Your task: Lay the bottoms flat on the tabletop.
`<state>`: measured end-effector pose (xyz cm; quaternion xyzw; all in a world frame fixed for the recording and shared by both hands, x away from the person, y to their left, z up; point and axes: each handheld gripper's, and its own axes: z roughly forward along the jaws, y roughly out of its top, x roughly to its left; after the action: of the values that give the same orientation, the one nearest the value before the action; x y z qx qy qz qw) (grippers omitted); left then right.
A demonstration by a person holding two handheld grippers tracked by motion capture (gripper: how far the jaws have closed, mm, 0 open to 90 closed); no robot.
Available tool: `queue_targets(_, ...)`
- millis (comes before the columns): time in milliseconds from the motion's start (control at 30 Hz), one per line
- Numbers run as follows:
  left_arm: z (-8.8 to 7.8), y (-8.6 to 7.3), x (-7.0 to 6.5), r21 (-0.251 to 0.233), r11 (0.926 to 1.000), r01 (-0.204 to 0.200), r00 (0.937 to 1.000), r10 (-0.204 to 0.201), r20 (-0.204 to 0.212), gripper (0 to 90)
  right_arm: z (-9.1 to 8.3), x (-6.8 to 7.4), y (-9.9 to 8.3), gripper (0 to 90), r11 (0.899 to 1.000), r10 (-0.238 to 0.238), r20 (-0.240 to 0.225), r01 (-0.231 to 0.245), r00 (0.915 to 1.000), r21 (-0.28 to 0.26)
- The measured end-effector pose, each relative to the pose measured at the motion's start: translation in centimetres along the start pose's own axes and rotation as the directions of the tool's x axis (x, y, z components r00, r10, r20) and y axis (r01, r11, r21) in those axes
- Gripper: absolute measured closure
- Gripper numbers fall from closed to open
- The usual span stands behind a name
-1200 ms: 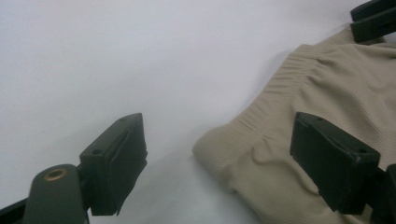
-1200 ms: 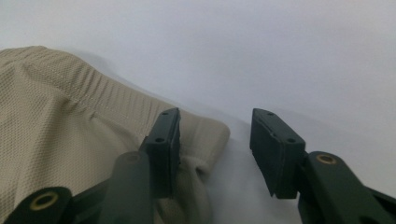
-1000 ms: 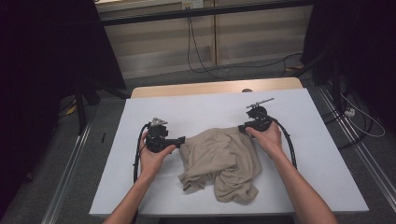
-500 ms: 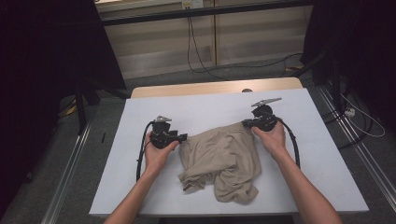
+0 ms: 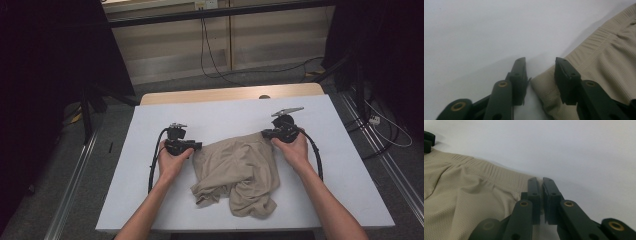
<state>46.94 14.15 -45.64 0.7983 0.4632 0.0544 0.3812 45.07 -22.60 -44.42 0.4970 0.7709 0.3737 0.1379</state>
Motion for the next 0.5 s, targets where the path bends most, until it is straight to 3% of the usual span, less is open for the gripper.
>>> queue_targets(100,-0.1,0.0,-0.8,0.035,0.9989,-0.03,0.9994,0.031,-0.014,61.2,-0.2,0.0,-0.4,86.3,1.0,0.012,-0.006,-0.012,0.9999,-0.003)
queue_targets(133,-0.3,-0.1,-0.7,0.053,0.9985,-0.016,0.9999,0.015,0.008,61.7,-0.3,0.0,-0.5,86.2,1.0,0.015,-0.009,-0.015,0.9999,-0.009)
queue_targets(333,-0.5,-0.2,-0.5,0.067,0.9978,0.001,0.9993,-0.003,0.036,71.9,-0.2,0.0,-1.2,81.7,1.0,0.029,-0.017,-0.029,0.9994,0.012)
queue_targets(367,-0.5,-0.3,-0.5,0.07,0.9975,0.006,0.999,-0.009,0.044,78.9,0.1,-0.1,-1.4,77.4,0.999,0.038,-0.011,-0.038,0.9992,0.03)
queue_targets(400,-0.6,-0.3,-0.4,0.076,0.997,0.009,0.9984,-0.013,0.056,78.9,0.1,-0.1,-1.4,77.4,0.999,0.038,-0.011,-0.038,0.9992,0.03)
queue_targets(500,-0.8,-0.3,-0.5,0.071,0.9974,0.015,0.9982,-0.019,0.057,85.0,0.5,-0.6,-1.5,72.1,0.995,0.091,-0.027,-0.09,0.9955,0.038)
